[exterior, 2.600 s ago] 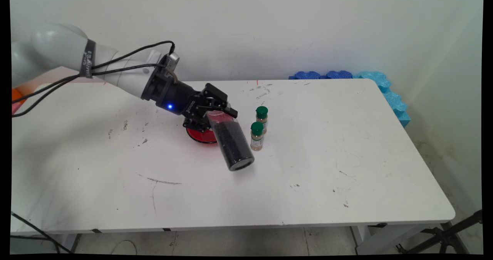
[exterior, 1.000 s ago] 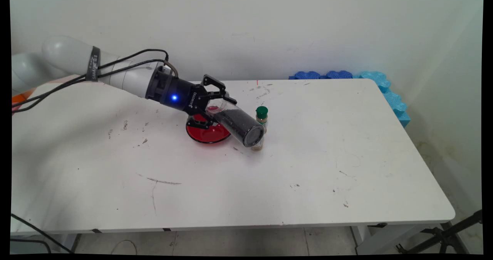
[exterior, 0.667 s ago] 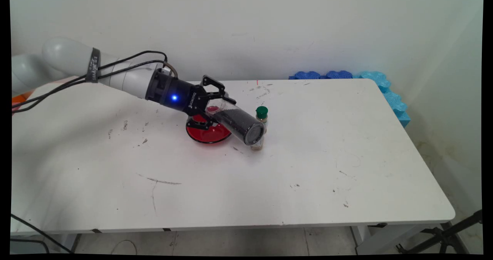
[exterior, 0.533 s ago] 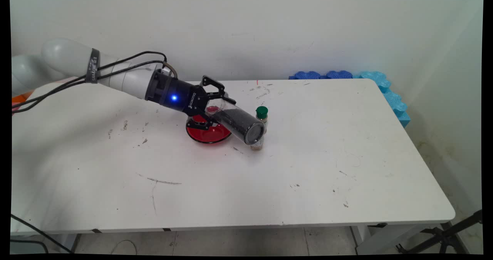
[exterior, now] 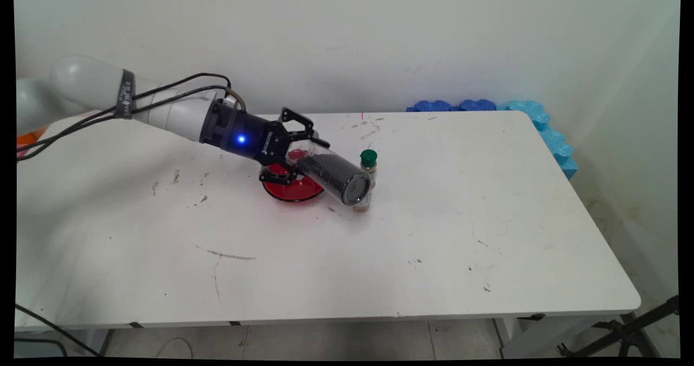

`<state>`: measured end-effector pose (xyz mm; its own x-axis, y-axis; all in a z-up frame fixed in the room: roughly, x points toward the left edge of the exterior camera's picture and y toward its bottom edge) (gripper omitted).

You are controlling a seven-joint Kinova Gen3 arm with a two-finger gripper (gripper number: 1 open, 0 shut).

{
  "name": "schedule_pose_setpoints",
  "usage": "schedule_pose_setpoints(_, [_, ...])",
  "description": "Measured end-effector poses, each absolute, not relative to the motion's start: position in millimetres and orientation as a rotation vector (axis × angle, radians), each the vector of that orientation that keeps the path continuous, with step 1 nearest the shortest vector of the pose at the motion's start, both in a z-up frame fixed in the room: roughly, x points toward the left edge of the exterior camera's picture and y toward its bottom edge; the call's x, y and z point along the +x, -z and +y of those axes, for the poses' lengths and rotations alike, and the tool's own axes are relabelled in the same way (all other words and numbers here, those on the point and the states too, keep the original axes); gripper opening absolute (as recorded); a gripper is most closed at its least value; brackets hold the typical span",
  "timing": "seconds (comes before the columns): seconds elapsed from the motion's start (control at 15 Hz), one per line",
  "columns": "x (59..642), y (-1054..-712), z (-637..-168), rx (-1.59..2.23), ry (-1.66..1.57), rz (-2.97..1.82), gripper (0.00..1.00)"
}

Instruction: Pour the black seasoning powder in the red bowl

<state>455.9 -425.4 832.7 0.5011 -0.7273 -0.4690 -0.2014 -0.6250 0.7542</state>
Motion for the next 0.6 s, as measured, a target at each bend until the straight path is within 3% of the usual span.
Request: schedule_pose_setpoints(0.6, [459.0,-831.3,-414.5,2.147,1.090,-0.769,0.00])
